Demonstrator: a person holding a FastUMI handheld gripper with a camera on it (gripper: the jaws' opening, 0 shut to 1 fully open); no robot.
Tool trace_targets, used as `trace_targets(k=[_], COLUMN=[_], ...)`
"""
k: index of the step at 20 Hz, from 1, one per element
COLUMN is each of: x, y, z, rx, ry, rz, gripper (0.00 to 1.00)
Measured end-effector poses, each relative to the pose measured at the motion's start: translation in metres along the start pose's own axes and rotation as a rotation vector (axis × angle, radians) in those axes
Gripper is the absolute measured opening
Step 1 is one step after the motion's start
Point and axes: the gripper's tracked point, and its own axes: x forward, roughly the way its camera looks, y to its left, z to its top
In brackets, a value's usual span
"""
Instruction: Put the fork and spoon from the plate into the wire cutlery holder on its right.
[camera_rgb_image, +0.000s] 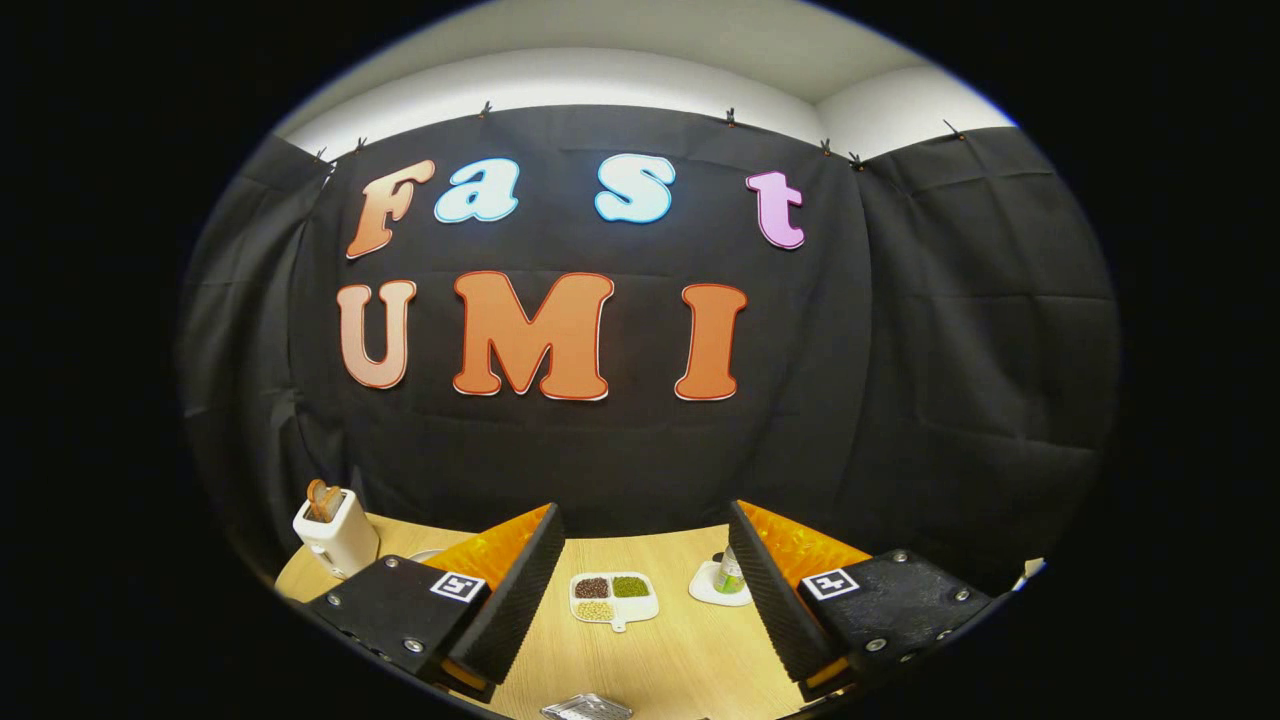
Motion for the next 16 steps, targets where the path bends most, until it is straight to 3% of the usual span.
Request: trace_targets(k=[16], x=[-0.031], y=[-0.054], z=[0.011], rx=[-0.048], ry=[-0.088], rz=[-0.018], gripper=[0.99])
